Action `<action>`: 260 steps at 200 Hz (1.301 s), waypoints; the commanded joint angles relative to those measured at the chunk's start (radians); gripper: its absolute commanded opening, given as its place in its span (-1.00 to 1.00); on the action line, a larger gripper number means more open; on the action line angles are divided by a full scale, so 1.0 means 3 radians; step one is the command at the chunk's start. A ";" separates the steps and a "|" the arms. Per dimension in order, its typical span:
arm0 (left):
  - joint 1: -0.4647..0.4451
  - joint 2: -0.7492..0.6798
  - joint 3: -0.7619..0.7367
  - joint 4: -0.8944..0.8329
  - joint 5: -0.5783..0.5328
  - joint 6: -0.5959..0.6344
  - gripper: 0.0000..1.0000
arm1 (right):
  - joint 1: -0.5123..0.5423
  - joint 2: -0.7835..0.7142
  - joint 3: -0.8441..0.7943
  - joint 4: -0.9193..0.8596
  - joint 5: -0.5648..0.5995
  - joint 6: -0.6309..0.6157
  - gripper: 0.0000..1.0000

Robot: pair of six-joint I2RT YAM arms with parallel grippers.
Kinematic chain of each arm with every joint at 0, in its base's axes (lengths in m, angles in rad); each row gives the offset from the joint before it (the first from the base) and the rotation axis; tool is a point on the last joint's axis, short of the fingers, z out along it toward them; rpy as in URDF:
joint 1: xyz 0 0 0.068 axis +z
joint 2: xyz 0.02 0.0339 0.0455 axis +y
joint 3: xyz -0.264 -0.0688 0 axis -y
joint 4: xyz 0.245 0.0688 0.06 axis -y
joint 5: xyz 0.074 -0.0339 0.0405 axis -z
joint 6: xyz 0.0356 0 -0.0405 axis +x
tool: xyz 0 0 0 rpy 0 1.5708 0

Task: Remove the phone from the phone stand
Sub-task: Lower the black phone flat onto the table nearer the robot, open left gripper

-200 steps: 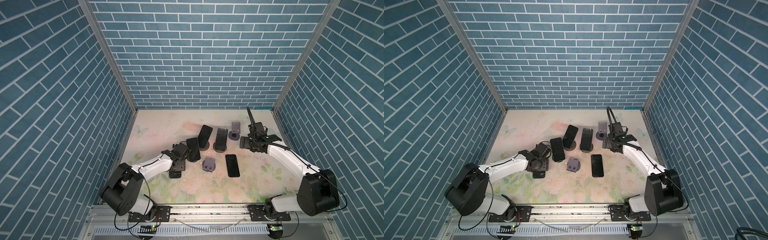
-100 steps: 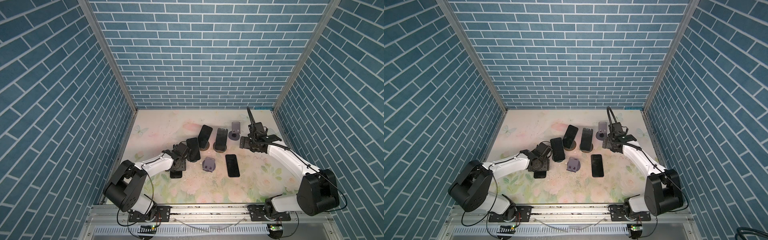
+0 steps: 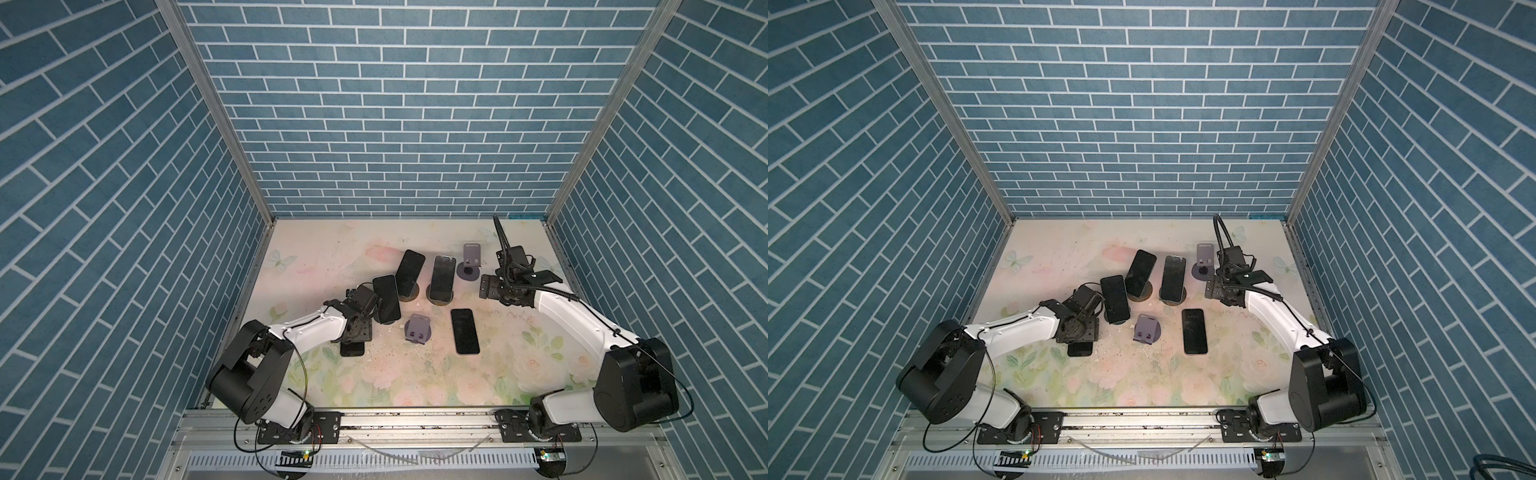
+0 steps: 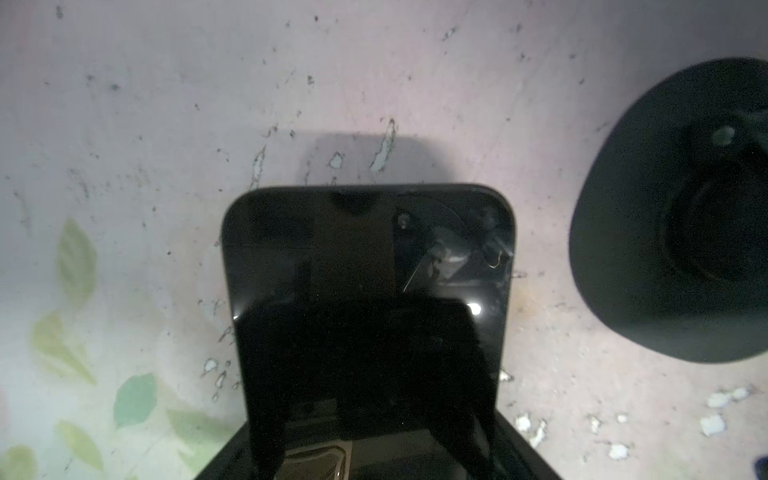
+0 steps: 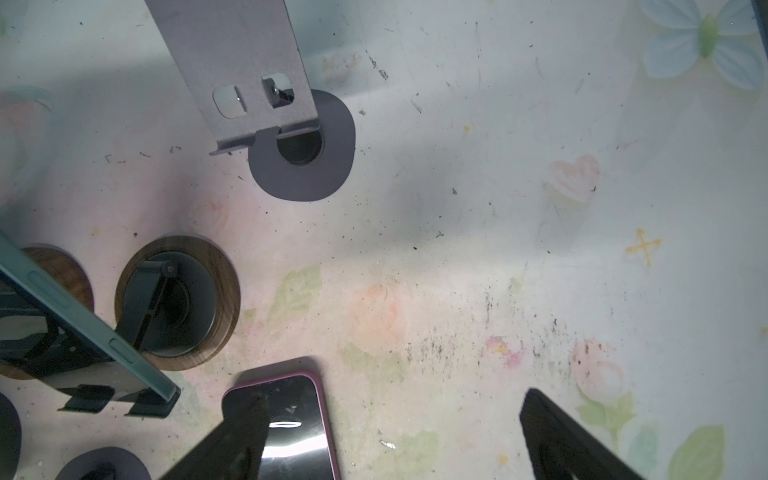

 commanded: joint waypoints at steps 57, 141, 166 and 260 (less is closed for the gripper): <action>0.0024 0.0030 -0.0127 -0.0076 -0.0062 0.0023 0.56 | 0.0058 -0.0047 -0.0060 -0.0126 0.0090 0.0141 0.91; 0.0026 -0.0024 -0.0127 -0.0104 -0.0095 0.0031 0.62 | 0.0301 -0.0098 -0.0016 -0.0202 0.0186 0.0226 0.91; 0.0027 -0.0055 -0.0127 -0.0101 -0.0096 0.0036 0.63 | 0.0422 -0.0145 0.0007 -0.0234 0.0189 0.0310 0.91; 0.0027 -0.0402 -0.0259 0.0102 0.0024 0.0185 0.68 | 0.1219 -0.0215 0.0110 -0.0252 0.0282 0.0888 0.90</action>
